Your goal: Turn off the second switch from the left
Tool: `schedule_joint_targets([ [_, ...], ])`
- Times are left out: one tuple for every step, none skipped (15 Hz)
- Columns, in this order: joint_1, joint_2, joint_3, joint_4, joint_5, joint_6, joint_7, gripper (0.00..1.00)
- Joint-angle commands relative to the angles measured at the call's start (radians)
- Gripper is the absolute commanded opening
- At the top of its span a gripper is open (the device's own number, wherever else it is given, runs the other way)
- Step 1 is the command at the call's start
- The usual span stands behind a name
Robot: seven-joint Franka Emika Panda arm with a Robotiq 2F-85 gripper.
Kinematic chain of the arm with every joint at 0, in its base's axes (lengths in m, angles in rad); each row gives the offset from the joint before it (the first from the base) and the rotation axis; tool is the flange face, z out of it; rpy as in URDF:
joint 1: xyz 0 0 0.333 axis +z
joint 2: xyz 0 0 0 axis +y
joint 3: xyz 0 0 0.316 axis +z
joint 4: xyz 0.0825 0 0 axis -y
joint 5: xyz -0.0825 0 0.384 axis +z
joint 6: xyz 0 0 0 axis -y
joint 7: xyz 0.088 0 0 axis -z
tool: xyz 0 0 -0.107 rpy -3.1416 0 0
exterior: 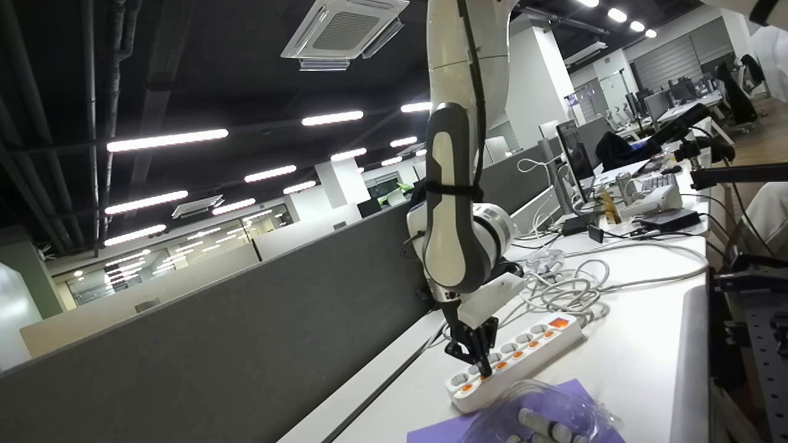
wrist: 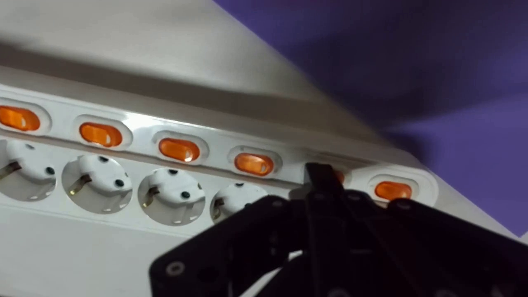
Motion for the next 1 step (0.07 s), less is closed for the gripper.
schedule_joint_targets([
  [-0.119, 0.07, 0.117, 0.038, 0.12, -0.039, -0.097, 0.0],
])
